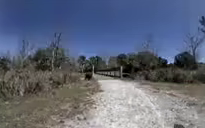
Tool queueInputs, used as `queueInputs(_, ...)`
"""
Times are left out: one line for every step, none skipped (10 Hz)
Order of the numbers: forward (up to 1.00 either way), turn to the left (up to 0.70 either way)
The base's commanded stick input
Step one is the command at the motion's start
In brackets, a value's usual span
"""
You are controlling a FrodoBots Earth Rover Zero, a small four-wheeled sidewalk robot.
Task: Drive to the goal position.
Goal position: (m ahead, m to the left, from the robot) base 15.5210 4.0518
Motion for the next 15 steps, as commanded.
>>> queueInputs(0.70, 0.00)
queueInputs(0.70, 0.00)
queueInputs(0.70, 0.00)
queueInputs(0.70, 0.00)
queueInputs(0.70, 0.00)
queueInputs(0.70, 0.00)
queueInputs(0.70, 0.00)
queueInputs(0.70, 0.00)
queueInputs(0.70, 0.00)
queueInputs(0.70, 0.00)
queueInputs(0.70, 0.00)
queueInputs(0.70, 0.00)
queueInputs(0.70, -0.18)
queueInputs(0.70, -0.35)
queueInputs(0.70, -0.35)
